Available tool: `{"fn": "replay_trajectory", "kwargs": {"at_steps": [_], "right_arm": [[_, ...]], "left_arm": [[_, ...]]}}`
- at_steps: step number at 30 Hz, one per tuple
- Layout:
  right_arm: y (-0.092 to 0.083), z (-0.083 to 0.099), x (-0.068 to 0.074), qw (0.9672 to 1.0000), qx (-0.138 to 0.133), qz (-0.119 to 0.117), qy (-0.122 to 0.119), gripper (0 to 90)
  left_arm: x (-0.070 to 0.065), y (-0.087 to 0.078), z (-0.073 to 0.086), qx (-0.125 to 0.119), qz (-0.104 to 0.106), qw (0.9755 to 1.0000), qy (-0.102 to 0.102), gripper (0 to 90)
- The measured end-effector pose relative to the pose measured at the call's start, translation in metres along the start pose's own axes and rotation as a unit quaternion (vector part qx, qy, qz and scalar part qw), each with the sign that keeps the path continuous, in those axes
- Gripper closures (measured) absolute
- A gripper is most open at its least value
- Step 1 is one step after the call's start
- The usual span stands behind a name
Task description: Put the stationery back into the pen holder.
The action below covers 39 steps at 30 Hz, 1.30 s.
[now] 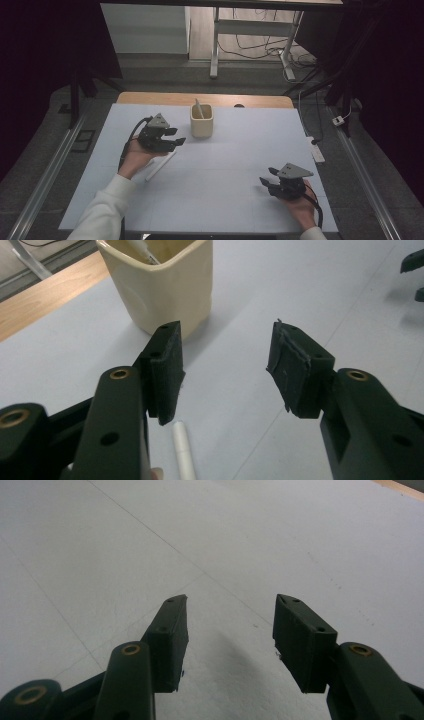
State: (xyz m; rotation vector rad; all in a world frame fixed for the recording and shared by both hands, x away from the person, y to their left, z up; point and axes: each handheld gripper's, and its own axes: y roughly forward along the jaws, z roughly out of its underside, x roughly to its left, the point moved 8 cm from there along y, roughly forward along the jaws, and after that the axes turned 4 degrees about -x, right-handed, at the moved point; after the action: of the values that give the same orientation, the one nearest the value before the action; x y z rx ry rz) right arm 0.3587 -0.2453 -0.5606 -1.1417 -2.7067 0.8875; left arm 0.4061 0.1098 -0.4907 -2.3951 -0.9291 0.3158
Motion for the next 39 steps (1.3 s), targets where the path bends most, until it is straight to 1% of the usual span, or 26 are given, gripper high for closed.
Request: {"fn": "replay_trajectory", "kwargs": {"at_steps": [2, 5, 11, 22, 25, 29, 35, 39], "right_arm": [[0.0, 0.0, 0.0, 1.0, 0.0, 0.001, 0.0, 47.6], [0.0, 0.0, 0.0, 1.0, 0.0, 0.001, -0.002, 47.6], [0.001, 0.001, 0.001, 1.0, 0.006, 0.001, 0.0, 47.7], [0.002, 0.002, 0.001, 1.0, 0.008, -0.001, -0.005, 47.8], [0.002, 0.002, 0.002, 0.9999, 0.011, -0.001, -0.008, 47.8], [0.003, 0.003, 0.003, 0.9999, 0.012, -0.001, -0.012, 47.8], [0.004, 0.004, 0.003, 0.9998, 0.016, -0.001, -0.013, 47.7], [0.005, 0.005, 0.004, 0.9995, 0.022, -0.001, -0.021, 47.7]], "left_arm": [[0.0, -0.001, 0.003, 0.001, -0.002, 1.0, 0.001, 47.3], [0.0, -0.002, 0.005, -0.003, -0.001, 1.0, -0.003, 47.3], [0.001, -0.002, 0.012, -0.002, -0.001, 1.0, -0.009, 47.3], [0.002, -0.003, 0.017, -0.004, 0.002, 0.9998, -0.017, 47.3], [0.001, -0.003, 0.017, -0.005, 0.003, 0.9999, -0.016, 47.3], [-0.002, -0.003, 0.016, -0.007, 0.002, 1.0, -0.003, 47.3], [-0.003, -0.001, 0.017, -0.003, 0.005, 1.0, 0.002, 47.2], [-0.003, 0.002, 0.02, 0.001, 0.007, 1.0, 0.002, 47.0]]}}
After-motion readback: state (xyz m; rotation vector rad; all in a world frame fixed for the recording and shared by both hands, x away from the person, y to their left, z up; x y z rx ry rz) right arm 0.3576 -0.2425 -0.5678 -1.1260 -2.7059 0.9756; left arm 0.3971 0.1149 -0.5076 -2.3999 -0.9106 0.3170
